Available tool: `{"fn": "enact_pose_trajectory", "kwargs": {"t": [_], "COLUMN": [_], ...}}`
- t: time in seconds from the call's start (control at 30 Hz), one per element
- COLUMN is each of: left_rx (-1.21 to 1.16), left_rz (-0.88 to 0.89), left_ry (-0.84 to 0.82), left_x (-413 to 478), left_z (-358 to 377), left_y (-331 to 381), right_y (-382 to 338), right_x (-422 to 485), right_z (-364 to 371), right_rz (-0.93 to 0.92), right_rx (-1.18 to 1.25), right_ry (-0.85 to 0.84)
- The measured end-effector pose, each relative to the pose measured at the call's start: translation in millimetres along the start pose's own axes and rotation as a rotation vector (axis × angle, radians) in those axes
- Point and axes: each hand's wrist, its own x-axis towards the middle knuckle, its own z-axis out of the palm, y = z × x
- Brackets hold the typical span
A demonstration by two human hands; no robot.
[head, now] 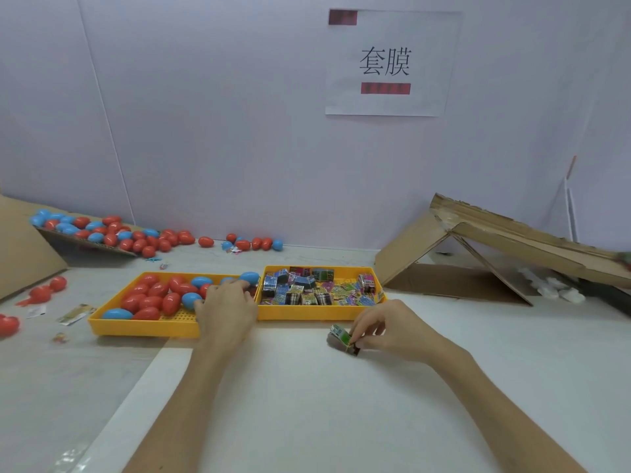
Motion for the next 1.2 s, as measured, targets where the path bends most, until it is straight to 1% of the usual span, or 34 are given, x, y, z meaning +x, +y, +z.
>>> {"fn": "enact_pose_trajectory", "kwargs": {"t": [0.2,0.3,0.4,0.47,0.53,0.57,0.6,0.63,0.7,0.73,0.8,0.87,0.9,0.97,1.2], "left_rx": [-0.078,-0.097,-0.185,-0.237,-0.273,-0.323,-0.396,-0.481,-0.566,-0.542,-0.414,-0.239,-0.175,-0.125,-0.136], "left_rz": [-0.049,-0.066,-0.065,-0.012,0.105,0.171,0.233,0.294,0.427,0.502,0.610,0.651,0.648,0.644,0.653], "left_ry": [0.061,0.034,0.021,0.098,0.239,0.282,0.272,0.207,-0.021,-0.153,-0.376,-0.512,-0.545,-0.553,-0.521], "left_x": [5.7,4.6,4.1,5.3,3.6,0.4,-3.8,-8.7,-18.4,-23.0,-29.2,-32.3,-33.6,-34.5,-34.2], "left_z": [-8.2,-8.4,-6.3,-6.8,-8.6,-10.4,-12.5,-14.7,-13.6,-10.8,-2.6,3.8,6.1,9.6,13.7], "left_y": [-8.2,-10.4,-10.2,-8.7,-3.3,2.3,9.2,16.4,28.3,32.3,36.6,39.5,40.5,40.4,41.6], "right_y": [-1.7,-3.3,-6.3,-7.9,-7.8,-7.6,-7.5,-7.6,-7.6,-7.2,-6.6,-6.9,-7.0,-7.3,-7.3], "right_x": [0.4,-0.5,-1.3,-1.4,-0.9,-0.5,-0.5,-0.6,-1.1,-1.4,-1.4,-1.6,-1.7,-1.6,-1.4], "right_z": [2.4,4.3,7.1,9.1,10.2,10.9,11.8,12.4,12.7,12.5,12.4,12.1,11.8,10.7,6.9], "right_rz": [0.003,-0.007,-0.045,-0.079,-0.089,-0.092,-0.095,-0.097,-0.096,-0.094,-0.084,-0.071,-0.068,-0.065,-0.058], "right_rx": [-0.026,-0.038,-0.047,-0.053,-0.056,-0.056,-0.053,-0.051,-0.045,-0.039,-0.031,-0.028,-0.027,-0.017,0.020], "right_ry": [0.035,0.047,0.059,0.070,0.078,0.079,0.079,0.078,0.074,0.073,0.074,0.075,0.071,0.051,-0.004]}}
